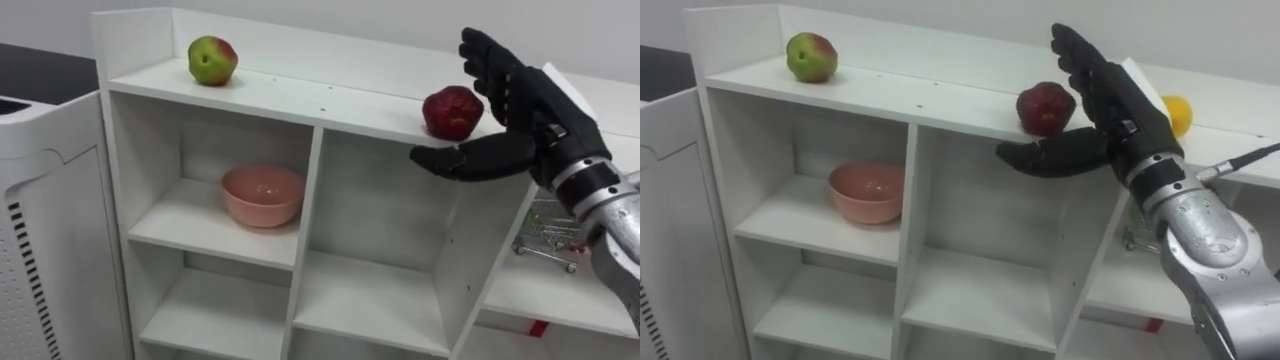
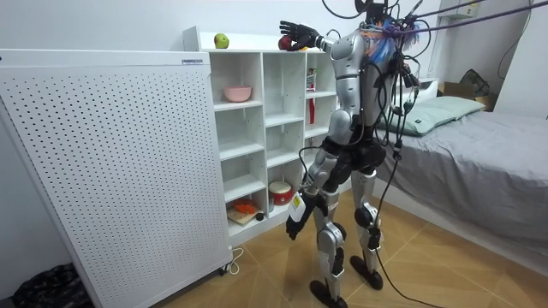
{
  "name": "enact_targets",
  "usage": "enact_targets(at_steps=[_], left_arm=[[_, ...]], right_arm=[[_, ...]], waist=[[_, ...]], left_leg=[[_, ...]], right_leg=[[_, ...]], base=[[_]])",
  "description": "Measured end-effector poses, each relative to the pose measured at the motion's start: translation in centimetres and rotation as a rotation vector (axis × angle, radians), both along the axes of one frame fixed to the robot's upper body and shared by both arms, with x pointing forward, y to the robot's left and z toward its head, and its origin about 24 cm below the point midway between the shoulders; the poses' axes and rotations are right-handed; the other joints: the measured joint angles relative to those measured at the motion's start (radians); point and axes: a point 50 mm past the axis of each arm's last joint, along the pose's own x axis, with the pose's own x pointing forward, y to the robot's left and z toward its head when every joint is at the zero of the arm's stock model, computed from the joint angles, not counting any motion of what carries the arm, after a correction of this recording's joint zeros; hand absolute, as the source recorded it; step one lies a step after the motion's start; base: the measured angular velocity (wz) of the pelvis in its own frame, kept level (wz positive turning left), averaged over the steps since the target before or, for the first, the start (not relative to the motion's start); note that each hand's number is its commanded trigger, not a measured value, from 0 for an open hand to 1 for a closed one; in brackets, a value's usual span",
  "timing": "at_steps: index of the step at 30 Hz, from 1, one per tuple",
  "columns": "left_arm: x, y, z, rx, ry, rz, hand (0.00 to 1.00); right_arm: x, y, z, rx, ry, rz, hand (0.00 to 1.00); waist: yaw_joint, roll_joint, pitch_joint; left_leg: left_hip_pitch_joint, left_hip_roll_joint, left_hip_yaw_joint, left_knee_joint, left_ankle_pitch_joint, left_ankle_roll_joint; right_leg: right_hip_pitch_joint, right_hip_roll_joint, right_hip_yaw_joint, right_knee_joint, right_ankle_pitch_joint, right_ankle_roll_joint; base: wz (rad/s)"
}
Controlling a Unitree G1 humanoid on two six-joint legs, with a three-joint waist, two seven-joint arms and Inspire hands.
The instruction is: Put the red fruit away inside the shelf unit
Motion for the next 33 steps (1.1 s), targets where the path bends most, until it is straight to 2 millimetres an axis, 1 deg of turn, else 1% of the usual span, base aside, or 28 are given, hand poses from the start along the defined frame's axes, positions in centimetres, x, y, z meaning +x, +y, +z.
enact_targets(at_steps=[5, 7, 13, 14, 15, 16, 20, 24, 29, 33], left_arm=[[0.0, 0.0, 0.0, 0.0, 0.0, 0.0, 0.0], [0.1, 0.1, 0.1, -0.003, -0.008, 0.009, 0.0], [0.6, 0.2, 0.2, -0.014, -0.005, -0.026, 0.0], [0.6, 0.2, 0.2, -0.014, -0.005, -0.025, 0.0], [0.7, 0.3, 0.2, -0.013, -0.007, -0.025, 0.0], [0.7, 0.4, 0.3, -0.011, -0.009, -0.025, 0.0], [0.9, 0.7, 0.4, -0.005, -0.015, -0.022, 0.0], [0.9, 0.7, 0.4, -0.005, -0.016, -0.022, 0.0], [1.0, 0.7, 0.4, -0.003, -0.018, -0.023, 0.0], [1.0, 0.7, 0.4, -0.002, -0.02, -0.023, 0.0]], right_arm=[[0.0, 0.1, -0.2, -0.015, 0.015, 0.021, 0.0], [0.2, -0.1, -0.6, -0.025, 0.037, 0.013, 0.0], [0.7, -0.5, -1.7, -0.072, 0.084, -0.021, 0.0], [0.7, -0.5, -1.9, -0.074, 0.091, -0.023, 0.05], [0.8, -0.5, -2.1, -0.09, 0.102, -0.026, 0.55], [0.8, -0.4, -2.2, -0.106, 0.105, -0.028, 1.0], [0.8, -0.5, -2.1, -0.123, 0.102, -0.037, 1.0], [0.7, -1.0, -1.2, -0.129, 0.057, -0.07, 1.0], [0.7, -1.2, -1.1, -0.133, 0.049, -0.084, 1.0], [0.6, -1.4, -0.9, -0.122, 0.031, -0.111, 1.0]], waist=[[0.002, -0.007, 0.0037], [0.002, -0.009, 0.0056], [0.001, -0.01, 0.0054], [0.002, -0.011, 0.0052], [0.0, -0.011, 0.0053], [0.0, -0.011, 0.0054], [0.0, -0.011, 0.0053], [0.002, -0.01, 0.0063], [0.001, -0.009, 0.0076], [0.008, -0.011, 0.0082]], left_leg=[[-0.002, 0.0, -0.001, 0.005, 0.0, 0.0], [-0.006, 0.0, -0.004, 0.01, 0.0, 0.0], [-0.011, 0.0, -0.005, 0.011, 0.0, 0.0], [-0.011, 0.0, -0.005, 0.011, 0.0, 0.0], [-0.011, 0.0, -0.005, 0.012, 0.0, 0.0], [-0.012, 0.0, -0.005, 0.012, 0.0, 0.0], [-0.013, 0.0, -0.006, 0.012, 0.0, 0.0], [-0.01, 0.0, -0.006, 0.012, 0.0, 0.0], [-0.013, 0.0, -0.006, 0.014, 0.0, 0.0], [-0.019, 0.0, -0.007, 0.014, 0.0, 0.0]], right_leg=[[0.002, 0.0, -0.001, 0.0, 0.0, 0.0], [0.003, 0.0, -0.005, 0.0, 0.0, -0.001], [0.002, 0.001, -0.007, 0.001, 0.001, -0.002], [0.002, 0.001, -0.007, 0.001, 0.001, -0.002], [0.0, 0.001, -0.007, 0.001, 0.001, -0.002], [-0.002, 0.001, -0.006, 0.001, 0.001, -0.002], [-0.002, 0.001, -0.005, 0.001, 0.001, -0.002], [0.0, 0.002, 0.002, 0.0, 0.001, -0.002], [0.001, 0.002, 0.001, 0.002, 0.001, -0.002], [-0.003, 0.002, 0.0, 0.002, 0.001, -0.002]], base=[[0.01], [0.02], [0.01], [0.0], [0.0], [0.0], [0.0], [0.0], [0.0], [0.0]])
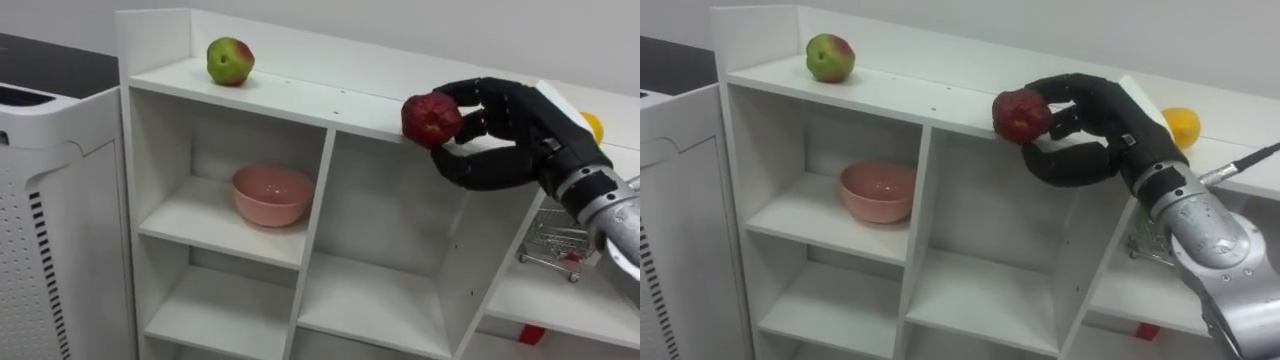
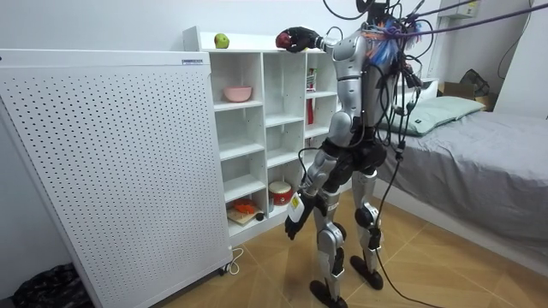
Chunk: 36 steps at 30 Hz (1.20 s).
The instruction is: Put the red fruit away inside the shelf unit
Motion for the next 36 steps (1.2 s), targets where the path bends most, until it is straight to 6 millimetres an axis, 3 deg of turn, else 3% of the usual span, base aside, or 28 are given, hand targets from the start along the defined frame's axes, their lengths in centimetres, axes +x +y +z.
enact_targets(at_steps=[11, 20, 30, 36], left_arm=[[0.0, -0.1, 0.0, 0.016, -0.009, 0.003, 0.0], [-0.1, -0.2, -0.1, 0.015, -0.012, 0.004, 0.0], [-0.4, -0.3, -0.4, 0.003, 0.015, 0.005, 0.0], [-0.3, -0.7, -0.7, -0.005, 0.034, -0.02, 0.0]], right_arm=[[0.1, 0.2, 0.1, 0.041, -0.001, 0.016, 1.0], [-0.3, 1.0, 0.6, 0.029, -0.024, 0.055, 1.0], [-4.4, 5.9, 2.1, -0.046, -0.143, 0.336, 1.0], [-6.4, 8.5, 1.3, -0.079, -0.15, 0.478, 1.0]], waist=[[0.008, 0.004, 0.0051], [0.016, 0.04, 0.0015], [0.012, 0.046, 0.0025], [0.018, 0.047, 0.0034]], left_leg=[[-0.005, 0.0, 0.0, 0.001, 0.0, 0.0], [0.0, 0.0, 0.006, 0.0, 0.0, 0.0], [0.027, 0.001, 0.02, -0.012, 0.0, 0.0], [0.03, 0.001, 0.023, -0.009, 0.0, 0.0]], right_leg=[[-0.009, 0.0, 0.0, -0.001, 0.0, 0.0], [-0.008, 0.0, 0.006, -0.001, 0.0, 0.0], [0.007, 0.0, 0.017, -0.003, 0.0, 0.0], [0.005, 0.0, 0.025, 0.001, 0.001, -0.001]], base=[[0.0], [-0.01], [-0.04], [-0.02]])
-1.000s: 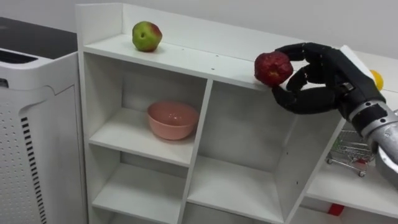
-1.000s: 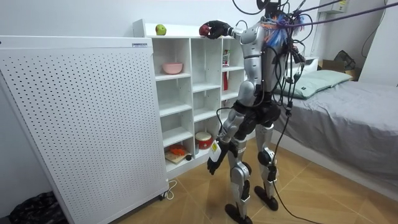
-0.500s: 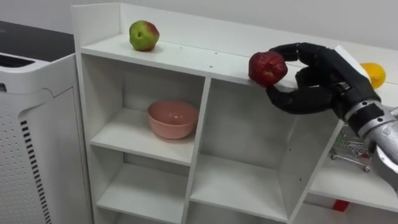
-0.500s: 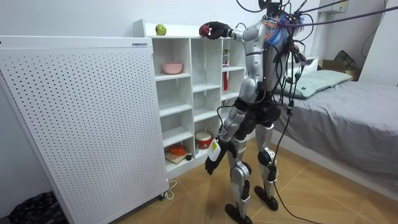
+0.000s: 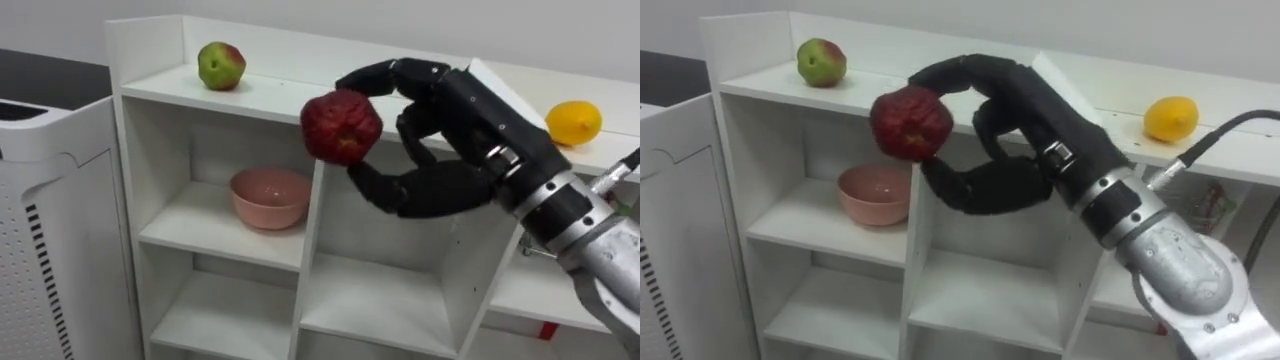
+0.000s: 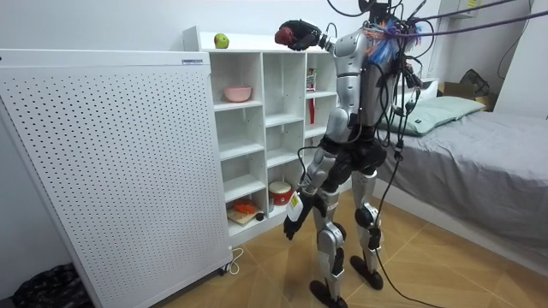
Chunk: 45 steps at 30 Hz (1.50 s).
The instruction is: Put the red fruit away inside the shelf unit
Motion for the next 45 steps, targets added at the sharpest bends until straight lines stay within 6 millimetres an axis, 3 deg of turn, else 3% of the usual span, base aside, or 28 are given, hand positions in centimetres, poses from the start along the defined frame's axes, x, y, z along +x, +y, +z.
enact_targets(at_steps=[3, 9, 14, 18, 20, 22, 24, 28, 39, 41, 45], left_arm=[[0.3, -0.1, 0.0, -0.001, -0.006, -0.007, 0.0], [0.6, -0.5, -0.2, -0.013, 0.003, -0.044, 0.0], [1.3, -0.8, -0.3, -0.016, -0.003, -0.046, 0.0], [2.2, -1.2, -0.4, -0.015, -0.019, -0.07, 0.0], [2.6, -1.4, -0.5, -0.023, -0.02, -0.081, 0.0], [3.1, -1.6, -0.5, -0.042, -0.04, -0.044, 0.0], [3.4, -1.6, -0.5, -0.05, -0.053, -0.027, 0.0], [3.2, -1.7, -0.5, -0.063, -0.061, -0.001, 0.0], [3.6, -2.2, -0.5, -0.107, -0.109, 0.088, 0.0], [3.7, -2.3, -0.5, -0.106, -0.119, 0.086, 0.0], [3.8, -2.4, -0.5, -0.102, -0.128, 0.086, 0.0]], right_arm=[[-0.1, 0.8, -0.6, -0.013, 0.013, 0.029, 1.0], [-0.5, 2.1, -4.1, -0.023, 0.124, 0.055, 1.0], [0.3, 1.1, -8.2, -0.017, 0.288, -0.009, 1.0], [1.7, -0.6, -12.8, -0.054, 0.449, -0.153, 1.0], [2.2, -1.3, -14.8, -0.057, 0.522, -0.213, 1.0], [2.4, -2.2, -17.0, -0.075, 0.595, -0.283, 1.0], [2.4, -2.6, -17.8, -0.1, 0.617, -0.318, 1.0], [2.4, -3.1, -18.4, -0.118, 0.612, -0.345, 1.0], [3.2, -5.2, -19.7, -0.123, 0.65, -0.484, 1.0], [3.3, -5.6, -19.4, -0.124, 0.629, -0.51, 1.0], [3.9, -6.5, -18.4, -0.125, 0.581, -0.556, 1.0]], waist=[[0.002, 0.002, 0.0014], [0.006, 0.011, -0.0005], [0.019, 0.016, 0.001], [0.021, 0.029, 0.0089], [0.025, 0.043, 0.0184], [0.025, 0.052, 0.0238], [0.026, 0.059, 0.029], [0.034, 0.061, 0.0317], [0.054, 0.067, 0.0357], [0.056, 0.066, 0.0353], [0.057, 0.064, 0.0372]], left_leg=[[-0.014, 0.001, 0.002, 0.007, 0.0, 0.0], [-0.034, 0.005, 0.01, 0.02, 0.0, 0.0], [-0.087, 0.007, 0.006, 0.049, 0.0, 0.0], [-0.192, 0.008, -0.003, 0.12, 0.0, 0.001], [-0.247, 0.008, -0.003, 0.169, -0.006, 0.009], [-0.344, 0.002, -0.002, 0.249, -0.02, 0.017], [-0.42, -0.001, -0.004, 0.313, -0.032, 0.021], [-0.557, -0.005, -0.01, 0.435, -0.059, 0.019], [-0.833, 0.0, -0.022, 0.59, -0.048, -0.003], [-0.878, -0.001, -0.021, 0.609, -0.045, -0.004], [-0.961, 0.0, -0.026, 0.655, -0.047, -0.009]], right_leg=[[-0.002, 0.002, 0.007, 0.0, 0.003, -0.005], [-0.024, 0.003, 0.009, 0.003, 0.008, -0.008], [-0.074, 0.002, 0.008, 0.026, 0.01, -0.009], [-0.179, -0.009, 0.002, 0.108, 0.004, -0.011], [-0.238, -0.015, 0.005, 0.166, -0.005, -0.013], [-0.348, -0.038, 0.006, 0.275, -0.039, -0.017], [-0.424, -0.05, 0.008, 0.352, -0.059, -0.024], [-0.569, -0.066, 0.026, 0.494, -0.116, -0.033], [-0.86, -0.093, 0.033, 0.692, -0.141, -0.066], [-0.911, -0.095, 0.037, 0.72, -0.141, -0.067], [-0.994, -0.1, 0.033, 0.78, -0.154, -0.089]], base=[[0.0], [-0.03], [0.01], [0.06], [0.0], [0.03], [0.02], [0.05], [0.01], [0.04], [0.06]])
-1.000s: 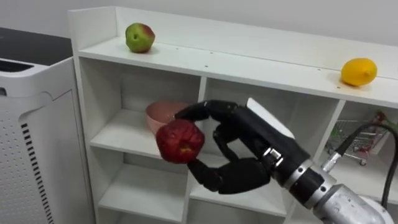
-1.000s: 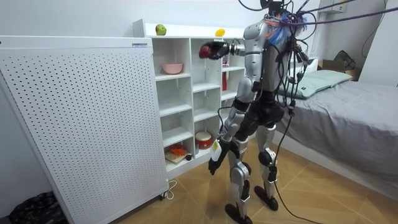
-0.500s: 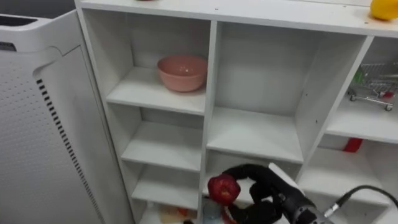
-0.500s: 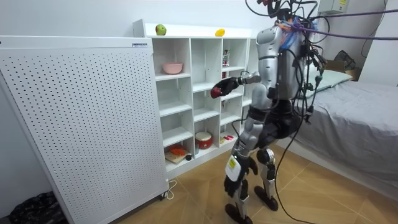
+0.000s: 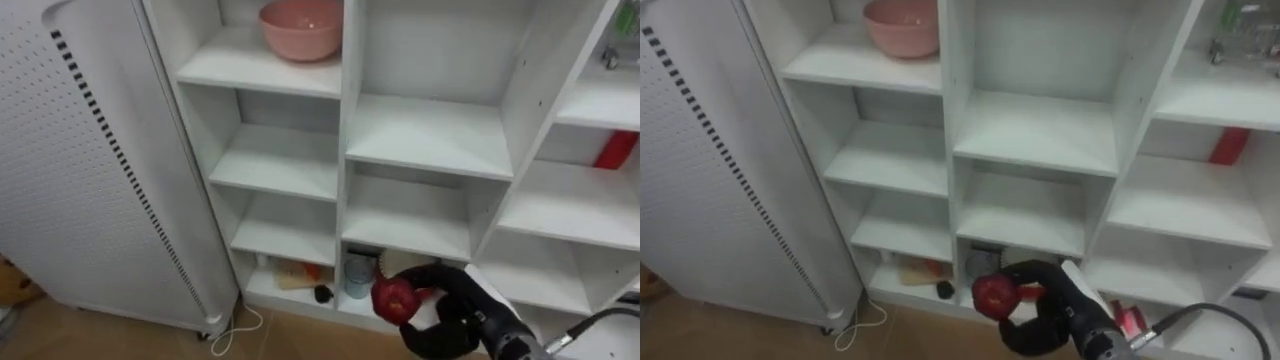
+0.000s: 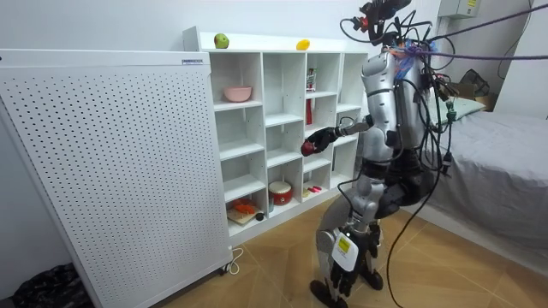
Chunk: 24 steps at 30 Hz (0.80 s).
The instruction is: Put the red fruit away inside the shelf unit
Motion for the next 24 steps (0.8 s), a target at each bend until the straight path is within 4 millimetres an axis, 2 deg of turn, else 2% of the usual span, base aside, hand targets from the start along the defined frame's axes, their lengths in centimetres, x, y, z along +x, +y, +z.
enact_targets(at_steps=[5, 6, 7, 10, 13, 18, 24], left_arm=[[0.6, -0.1, 0.2, -0.007, -0.04, 0.028, 0.0], [0.7, 0.0, 0.3, -0.005, -0.051, 0.033, 0.0], [0.7, 0.2, 0.3, 0.0, -0.053, 0.034, 0.0], [0.7, 0.5, 0.5, 0.011, -0.053, 0.031, 0.0], [0.3, 0.5, 0.6, 0.015, -0.06, 0.035, 0.0], [0.3, 0.8, 0.9, 0.016, -0.086, 0.033, 0.0], [0.5, 2.0, 1.4, 0.032, -0.105, 0.059, 0.0]], right_arm=[[2.1, -1.4, 3.6, -0.06, -0.121, -0.062, 1.0], [2.5, -1.6, 4.5, -0.076, -0.155, -0.078, 1.0], [2.9, -1.8, 5.3, -0.092, -0.184, -0.09, 1.0], [3.5, -2.7, 6.9, -0.132, -0.241, -0.137, 1.0], [3.9, -3.2, 7.2, -0.169, -0.254, -0.169, 1.0], [4.4, -3.7, 8.4, -0.201, -0.303, -0.222, 1.0], [5.3, -3.0, 10.9, -0.238, -0.388, -0.23, 1.0]], waist=[[0.003, -0.003, 0.0017], [0.005, -0.009, 0.0046], [0.005, -0.013, 0.0065], [0.004, -0.016, 0.0076], [0.004, -0.021, 0.008], [0.002, -0.036, 0.0129], [0.003, -0.047, 0.0137]], left_leg=[[-0.105, -0.001, -0.016, 0.068, -0.007, -0.013], [-0.121, -0.001, -0.018, 0.073, -0.007, -0.014], [-0.138, -0.001, -0.025, 0.077, -0.006, -0.015], [-0.191, -0.002, -0.053, 0.095, 0.003, -0.032], [-0.223, -0.003, -0.07, 0.114, -0.004, -0.04], [-0.277, 0.0, -0.074, 0.142, -0.007, -0.04], [-0.321, 0.0, -0.074, 0.159, -0.015, -0.041]], right_leg=[[-0.103, -0.009, -0.004, 0.076, -0.021, -0.016], [-0.119, -0.012, -0.007, 0.085, -0.025, -0.021], [-0.133, -0.013, -0.015, 0.091, -0.03, -0.03], [-0.17, -0.013, -0.04, 0.104, -0.032, -0.037], [-0.191, -0.015, -0.056, 0.12, -0.041, -0.051], [-0.239, -0.023, -0.069, 0.149, -0.051, -0.069], [-0.281, -0.026, -0.07, 0.165, -0.054, -0.074]], base=[[0.07], [0.09], [0.1], [0.16], [0.12], [0.02], [0.0]])
